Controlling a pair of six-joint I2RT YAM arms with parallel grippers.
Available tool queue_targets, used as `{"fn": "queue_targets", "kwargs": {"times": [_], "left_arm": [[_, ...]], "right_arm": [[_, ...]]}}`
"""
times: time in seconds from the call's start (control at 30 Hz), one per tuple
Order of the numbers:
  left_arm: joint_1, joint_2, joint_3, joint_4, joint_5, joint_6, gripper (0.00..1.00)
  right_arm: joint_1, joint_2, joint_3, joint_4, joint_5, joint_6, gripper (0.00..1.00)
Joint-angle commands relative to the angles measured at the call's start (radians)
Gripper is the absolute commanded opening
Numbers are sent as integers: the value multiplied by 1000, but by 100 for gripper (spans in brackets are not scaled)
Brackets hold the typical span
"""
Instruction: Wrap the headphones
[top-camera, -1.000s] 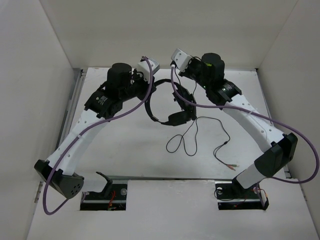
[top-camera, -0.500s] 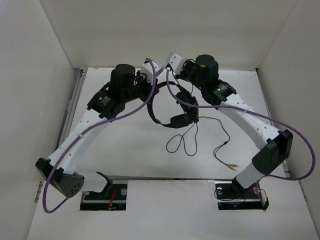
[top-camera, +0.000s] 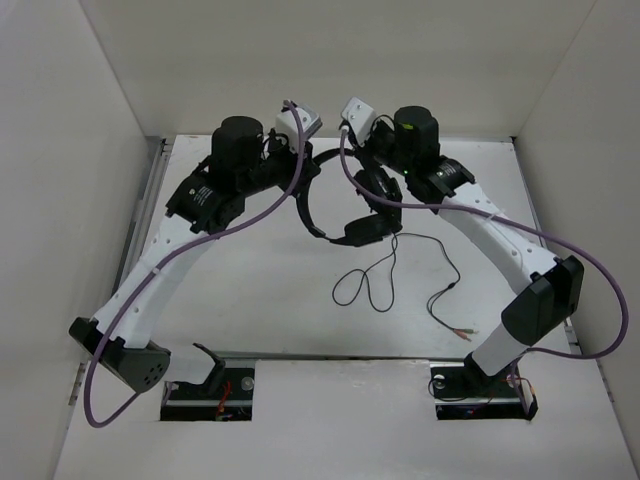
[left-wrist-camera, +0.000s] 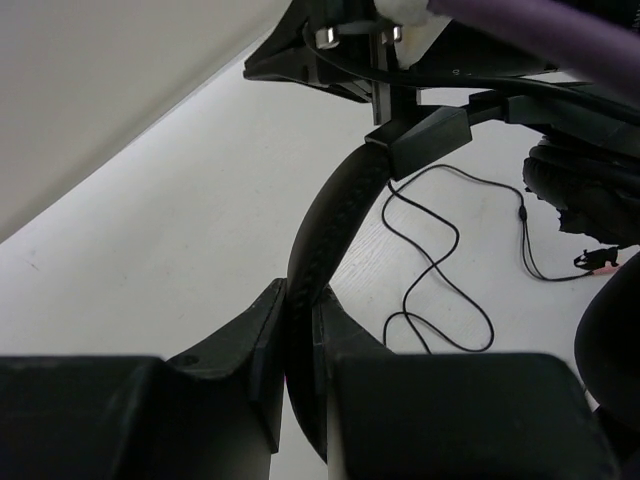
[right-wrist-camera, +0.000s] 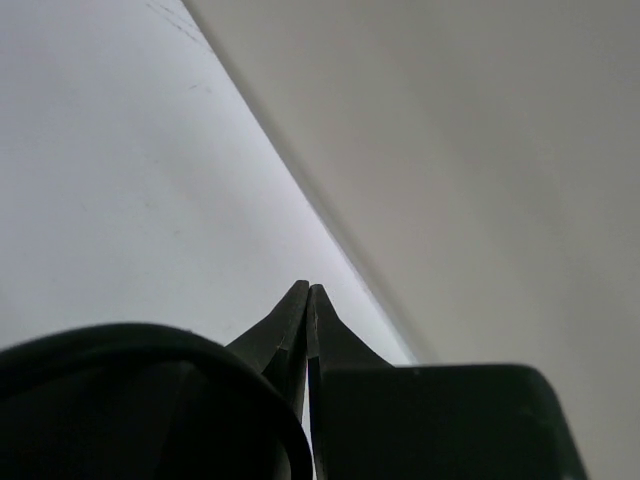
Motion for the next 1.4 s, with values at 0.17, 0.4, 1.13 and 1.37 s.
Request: {"fn": "queue_targets", "kwargs": {"times": [0.17,0.4,1.13,1.37], "left_arm": [[23,-26,103,76,80,-99,0],[66,-26,135,105,105,-174,0],[273,3,301,263,165,-496,0],[362,26,342,345,120,-626,0]], "right_arm": [[-23,-27,94,-76,-227,248,18],[-55,-29,85,-87,-375,412,29],[-179,-70,-117,391,-945,1223,69],[-167,-96,-203,538,-1005,1357,74]]}}
